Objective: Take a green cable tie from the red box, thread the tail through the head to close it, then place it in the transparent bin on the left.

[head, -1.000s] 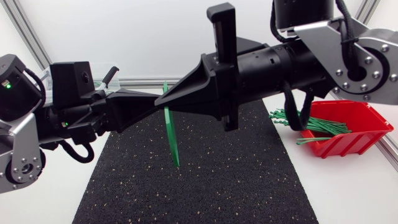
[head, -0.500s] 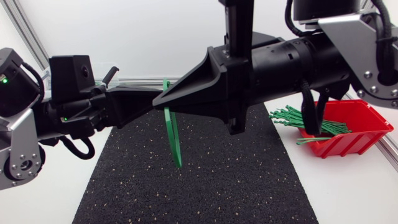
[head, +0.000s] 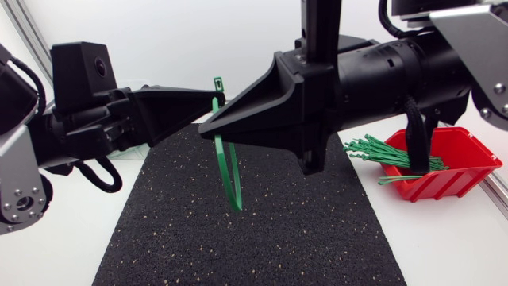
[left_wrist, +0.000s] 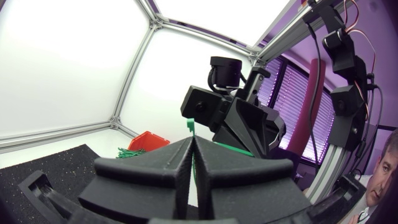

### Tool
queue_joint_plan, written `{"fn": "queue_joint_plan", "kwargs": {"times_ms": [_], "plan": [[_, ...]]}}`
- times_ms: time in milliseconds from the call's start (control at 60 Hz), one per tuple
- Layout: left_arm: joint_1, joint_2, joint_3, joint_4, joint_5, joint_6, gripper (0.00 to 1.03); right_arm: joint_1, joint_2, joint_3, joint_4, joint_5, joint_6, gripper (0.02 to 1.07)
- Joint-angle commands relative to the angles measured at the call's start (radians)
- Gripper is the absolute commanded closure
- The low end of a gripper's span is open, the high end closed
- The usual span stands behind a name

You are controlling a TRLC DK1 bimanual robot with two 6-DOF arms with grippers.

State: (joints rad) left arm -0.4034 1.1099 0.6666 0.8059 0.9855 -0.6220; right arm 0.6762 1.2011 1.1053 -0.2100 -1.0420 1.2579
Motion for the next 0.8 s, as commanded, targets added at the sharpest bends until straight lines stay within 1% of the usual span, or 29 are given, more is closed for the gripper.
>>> {"fn": "queue_joint_plan", "kwargs": {"times_ms": [0, 400, 783], "plan": [[-0.009, -0.028, -0.019, 0.018, -0.007, -0.027, 1.0, 0.017, -0.017, 0.025, -0.017, 0.005, 0.038, 1.02], [-0.02, -0.09, -0.036, 0.019, -0.005, -0.03, 1.0, 0.037, -0.077, 0.057, -0.025, 0.02, 0.077, 1.02], [-0.041, -0.101, -0.028, 0.019, -0.005, -0.033, 1.0, 0.039, -0.072, 0.05, -0.008, 0.02, 0.078, 1.02]]}}
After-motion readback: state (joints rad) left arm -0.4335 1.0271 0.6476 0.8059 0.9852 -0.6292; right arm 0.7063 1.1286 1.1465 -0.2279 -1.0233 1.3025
